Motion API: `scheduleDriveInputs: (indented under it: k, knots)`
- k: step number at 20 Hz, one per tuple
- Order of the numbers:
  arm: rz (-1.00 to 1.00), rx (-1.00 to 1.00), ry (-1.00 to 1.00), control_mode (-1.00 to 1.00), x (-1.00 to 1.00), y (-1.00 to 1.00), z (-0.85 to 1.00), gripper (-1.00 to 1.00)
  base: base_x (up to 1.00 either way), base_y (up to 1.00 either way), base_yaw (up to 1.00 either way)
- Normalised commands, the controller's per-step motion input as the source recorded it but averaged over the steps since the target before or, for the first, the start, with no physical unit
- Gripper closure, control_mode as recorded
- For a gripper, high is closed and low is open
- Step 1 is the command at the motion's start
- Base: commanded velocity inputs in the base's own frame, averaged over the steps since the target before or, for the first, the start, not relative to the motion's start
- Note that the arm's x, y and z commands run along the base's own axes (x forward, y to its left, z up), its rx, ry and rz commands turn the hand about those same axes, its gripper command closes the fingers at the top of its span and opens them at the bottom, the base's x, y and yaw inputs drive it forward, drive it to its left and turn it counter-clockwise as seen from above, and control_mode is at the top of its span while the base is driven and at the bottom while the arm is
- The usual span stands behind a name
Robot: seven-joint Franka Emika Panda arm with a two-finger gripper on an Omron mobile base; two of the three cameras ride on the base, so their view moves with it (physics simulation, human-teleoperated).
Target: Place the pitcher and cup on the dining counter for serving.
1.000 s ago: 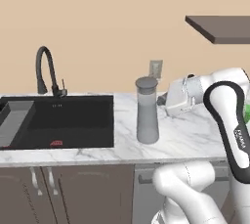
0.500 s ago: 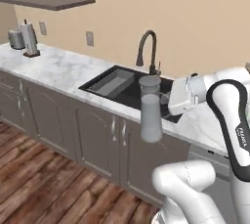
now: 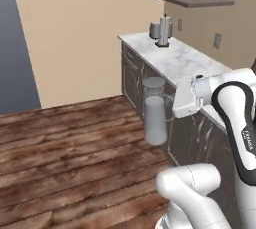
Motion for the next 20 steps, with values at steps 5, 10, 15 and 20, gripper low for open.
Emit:
scheduleDriveInputs:
  k: [5,10,15,20]
  knots:
    - [0.0,0.0,0.0,1.0,0.0,0.0,0.0,1.0,0.01,0.34,0.92]
    - [0.0,0.0,0.0,1.0,0.0,0.0,0.0,1.0,0.18,0.38,0.84]
    - [0.0,0.0,0.0,1.0,0.0,0.0,0.0,1.0,0.49,0.42,0.74]
    - [0.0,0.0,0.0,1.0,0.0,0.0,0.0,1.0,0.76,0.5,0.64]
